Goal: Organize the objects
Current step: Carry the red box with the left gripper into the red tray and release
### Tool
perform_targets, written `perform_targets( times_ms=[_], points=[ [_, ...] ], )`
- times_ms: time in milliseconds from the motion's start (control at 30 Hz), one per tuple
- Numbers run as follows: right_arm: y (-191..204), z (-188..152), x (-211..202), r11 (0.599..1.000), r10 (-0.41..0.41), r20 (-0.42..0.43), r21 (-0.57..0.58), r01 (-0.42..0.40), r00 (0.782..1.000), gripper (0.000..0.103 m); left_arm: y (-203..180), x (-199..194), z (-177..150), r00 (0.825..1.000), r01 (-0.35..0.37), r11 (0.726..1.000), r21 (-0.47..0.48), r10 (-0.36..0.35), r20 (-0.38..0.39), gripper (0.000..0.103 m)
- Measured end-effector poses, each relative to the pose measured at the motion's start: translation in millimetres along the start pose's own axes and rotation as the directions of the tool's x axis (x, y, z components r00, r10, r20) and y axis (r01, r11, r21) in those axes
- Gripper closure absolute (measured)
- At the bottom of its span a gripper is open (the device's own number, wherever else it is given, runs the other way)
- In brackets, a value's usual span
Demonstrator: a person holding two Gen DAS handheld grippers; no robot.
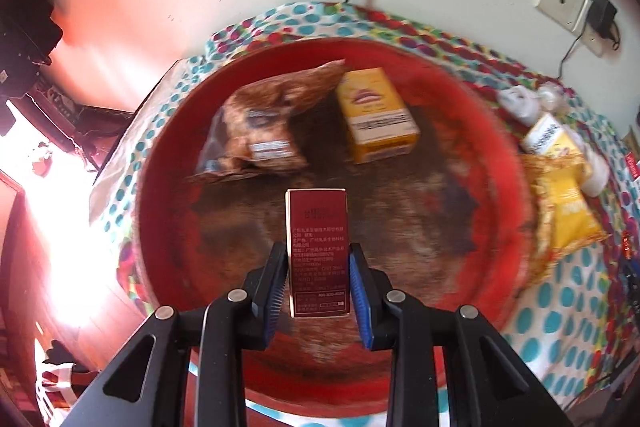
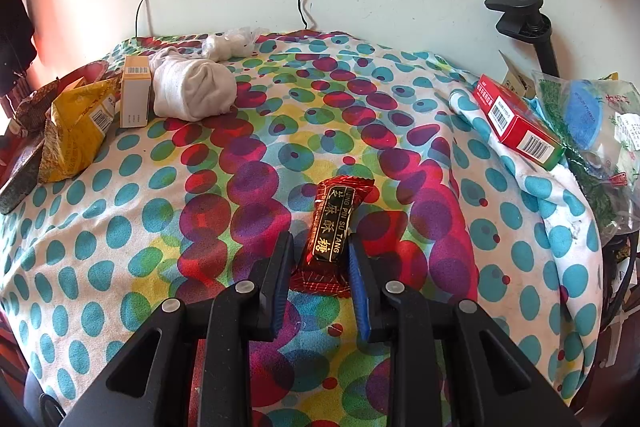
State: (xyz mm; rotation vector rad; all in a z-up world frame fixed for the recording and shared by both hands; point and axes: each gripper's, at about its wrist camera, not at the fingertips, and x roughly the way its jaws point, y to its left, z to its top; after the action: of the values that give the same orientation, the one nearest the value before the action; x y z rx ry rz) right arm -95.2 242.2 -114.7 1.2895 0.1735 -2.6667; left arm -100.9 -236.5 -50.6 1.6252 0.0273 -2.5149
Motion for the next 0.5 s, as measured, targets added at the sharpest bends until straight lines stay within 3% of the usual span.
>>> perform_targets(
  times_ms=[200,500],
  points=[
    [1,0,0,1.000,-0.011,0.001,-0.007,0.011,1.000,0.077,38,15,2,0.997,-0.074,0.997,0.000,0.074,-0.001,0.072],
    [2,0,2,1.000,-0.022,0.002,-0.012,0.022,1.000,0.077,65,33,6,0.996,-0.088,0.996,-0.021,0.087,-0.030,0.072]
  ],
)
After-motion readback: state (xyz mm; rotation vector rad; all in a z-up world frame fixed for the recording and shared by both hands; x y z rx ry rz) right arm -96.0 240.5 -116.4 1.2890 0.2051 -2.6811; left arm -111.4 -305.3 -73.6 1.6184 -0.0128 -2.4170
